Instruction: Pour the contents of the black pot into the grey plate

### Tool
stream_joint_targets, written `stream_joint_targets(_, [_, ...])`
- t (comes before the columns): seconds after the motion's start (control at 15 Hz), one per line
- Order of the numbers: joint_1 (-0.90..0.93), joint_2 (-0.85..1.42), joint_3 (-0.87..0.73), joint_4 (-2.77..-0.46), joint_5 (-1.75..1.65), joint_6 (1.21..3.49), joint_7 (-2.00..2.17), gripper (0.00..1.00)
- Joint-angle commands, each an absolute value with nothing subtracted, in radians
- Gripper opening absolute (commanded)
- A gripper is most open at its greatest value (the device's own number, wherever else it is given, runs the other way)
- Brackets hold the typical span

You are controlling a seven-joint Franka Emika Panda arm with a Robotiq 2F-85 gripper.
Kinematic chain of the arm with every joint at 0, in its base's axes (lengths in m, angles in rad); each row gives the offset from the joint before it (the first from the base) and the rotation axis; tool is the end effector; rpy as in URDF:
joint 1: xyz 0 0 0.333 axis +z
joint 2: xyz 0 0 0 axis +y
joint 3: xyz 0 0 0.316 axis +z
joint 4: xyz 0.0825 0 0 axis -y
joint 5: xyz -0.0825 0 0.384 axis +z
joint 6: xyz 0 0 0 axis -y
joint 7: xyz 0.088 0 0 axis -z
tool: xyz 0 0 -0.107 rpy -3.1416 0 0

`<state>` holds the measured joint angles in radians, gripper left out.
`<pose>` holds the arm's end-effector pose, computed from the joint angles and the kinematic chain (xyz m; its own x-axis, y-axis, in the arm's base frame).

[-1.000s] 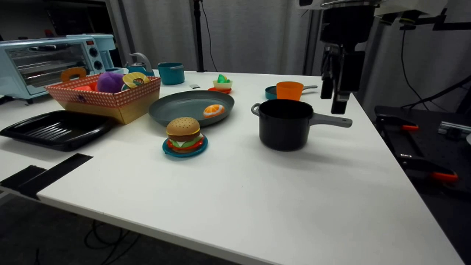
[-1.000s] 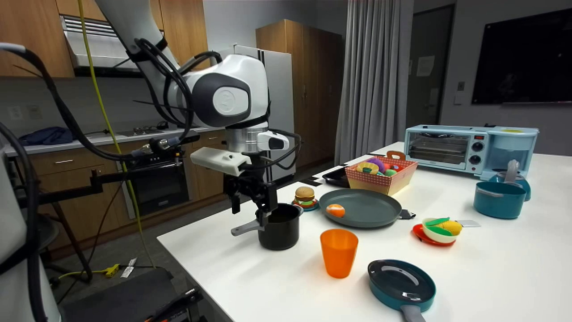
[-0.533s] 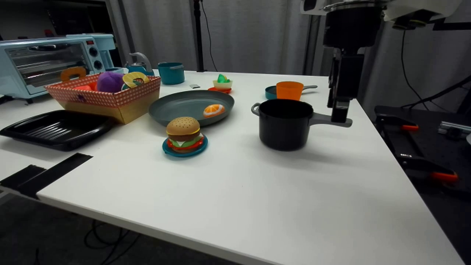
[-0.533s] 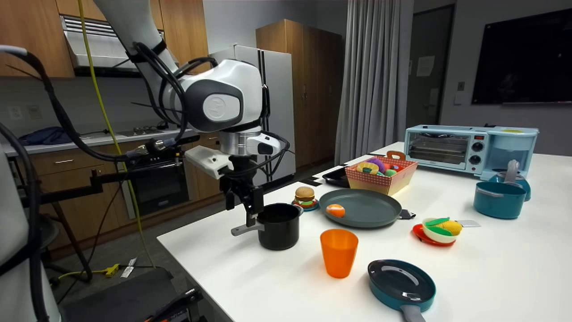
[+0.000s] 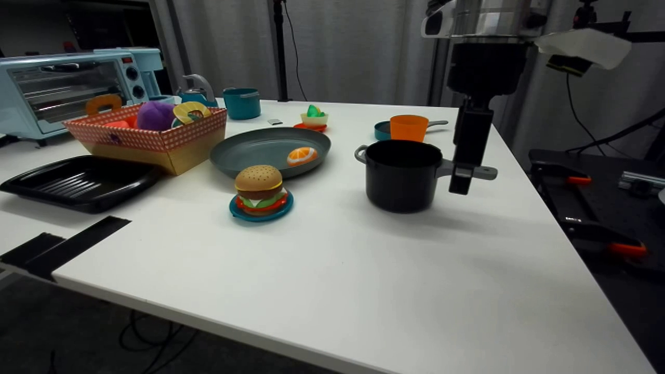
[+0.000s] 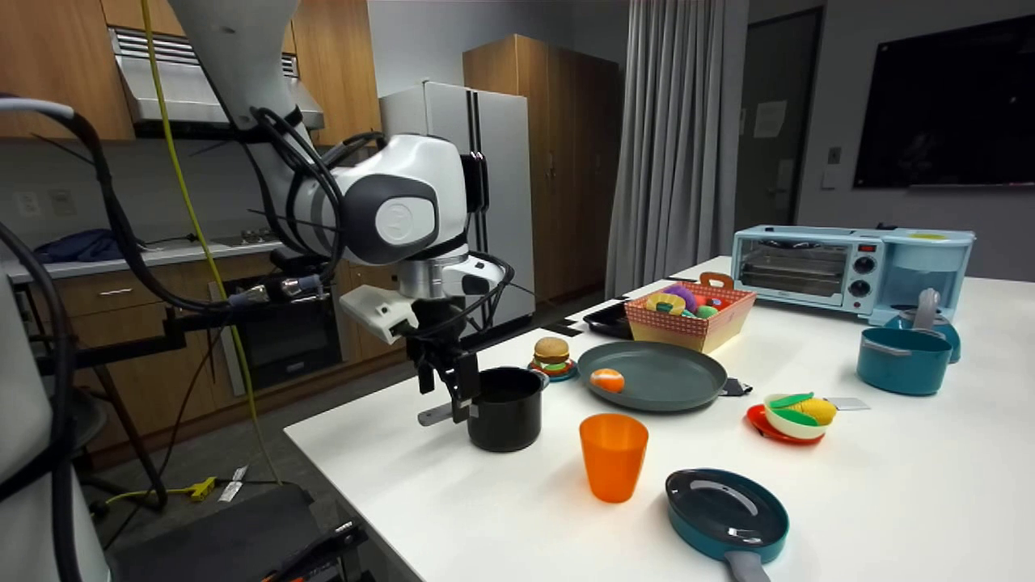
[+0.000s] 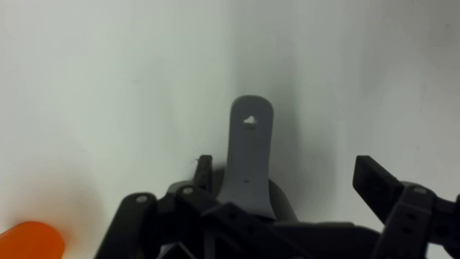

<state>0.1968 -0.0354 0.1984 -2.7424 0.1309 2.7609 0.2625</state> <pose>0.3725 0.1487 0.2357 0.9993 0.0114 0.0365 0.0136 -0.9981 -0.0595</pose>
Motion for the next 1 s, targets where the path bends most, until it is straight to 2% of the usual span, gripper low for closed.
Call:
stream_joint_targets(0.0, [0.170, -0.003, 0.189, -2.742, -0.048, 2.803, 0.401, 1.00])
stream_joint_targets(0.27, [0.171, -0.013, 0.176, -2.744, -0.169, 2.777, 0.530, 1.00])
stream_joint_targets(0.93, [0.177, -0.018, 0.179, -2.747, -0.130, 2.760, 0.500, 1.00])
